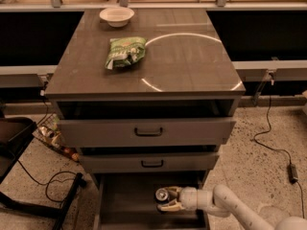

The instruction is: Place pepsi can into bottom drawer

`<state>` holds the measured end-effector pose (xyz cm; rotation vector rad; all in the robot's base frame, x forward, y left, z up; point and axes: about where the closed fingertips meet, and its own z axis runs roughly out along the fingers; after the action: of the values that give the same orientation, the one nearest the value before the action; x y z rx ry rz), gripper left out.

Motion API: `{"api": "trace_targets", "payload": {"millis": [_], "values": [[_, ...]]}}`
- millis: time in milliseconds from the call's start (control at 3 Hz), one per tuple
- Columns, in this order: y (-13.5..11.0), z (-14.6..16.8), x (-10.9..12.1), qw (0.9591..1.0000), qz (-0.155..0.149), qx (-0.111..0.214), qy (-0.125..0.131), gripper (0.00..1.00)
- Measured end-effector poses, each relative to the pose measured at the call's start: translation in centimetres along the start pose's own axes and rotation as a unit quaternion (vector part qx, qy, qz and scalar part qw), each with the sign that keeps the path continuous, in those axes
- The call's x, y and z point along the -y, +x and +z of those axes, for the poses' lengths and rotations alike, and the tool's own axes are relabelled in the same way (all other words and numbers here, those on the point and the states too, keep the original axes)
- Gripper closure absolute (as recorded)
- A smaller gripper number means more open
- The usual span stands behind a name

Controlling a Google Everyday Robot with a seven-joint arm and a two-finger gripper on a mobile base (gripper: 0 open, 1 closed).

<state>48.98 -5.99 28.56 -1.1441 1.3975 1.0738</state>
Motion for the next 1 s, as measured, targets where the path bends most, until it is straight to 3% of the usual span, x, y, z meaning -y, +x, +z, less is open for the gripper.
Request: {"api": "trace_targets", "payload": {"millis": [667,1000], "values": [[2.7,7.2,0.1,0.9991,-0.031,-0.009,-0.027,1.00],[3.0,7.7,0.2,0.9992,-0.027,-0.005,-0.027,1.00]]}}
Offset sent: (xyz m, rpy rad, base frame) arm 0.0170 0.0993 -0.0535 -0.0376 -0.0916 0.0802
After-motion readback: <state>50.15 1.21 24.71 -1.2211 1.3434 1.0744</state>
